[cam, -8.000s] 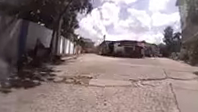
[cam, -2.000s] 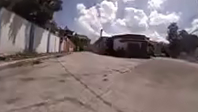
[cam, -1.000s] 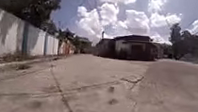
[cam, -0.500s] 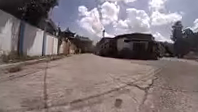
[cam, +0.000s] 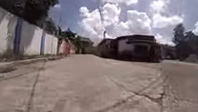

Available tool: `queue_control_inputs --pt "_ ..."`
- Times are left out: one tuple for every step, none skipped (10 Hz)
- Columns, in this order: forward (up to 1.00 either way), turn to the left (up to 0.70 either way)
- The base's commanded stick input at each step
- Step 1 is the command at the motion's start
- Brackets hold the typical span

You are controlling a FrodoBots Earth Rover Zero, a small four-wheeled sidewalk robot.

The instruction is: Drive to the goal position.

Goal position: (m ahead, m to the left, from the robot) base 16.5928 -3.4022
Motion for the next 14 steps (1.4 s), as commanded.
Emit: queue_control_inputs --pt "0.85 0.00" --pt "0.85 0.00" --pt "0.85 0.00" --pt "0.85 0.00" --pt "0.85 0.00" --pt "0.85 0.00" --pt "0.85 0.00" --pt "0.85 0.00" --pt "0.85 0.00" --pt "0.85 0.00" --pt "0.85 0.00" --pt "0.85 0.00" --pt "0.85 0.00" --pt "0.85 -0.02"
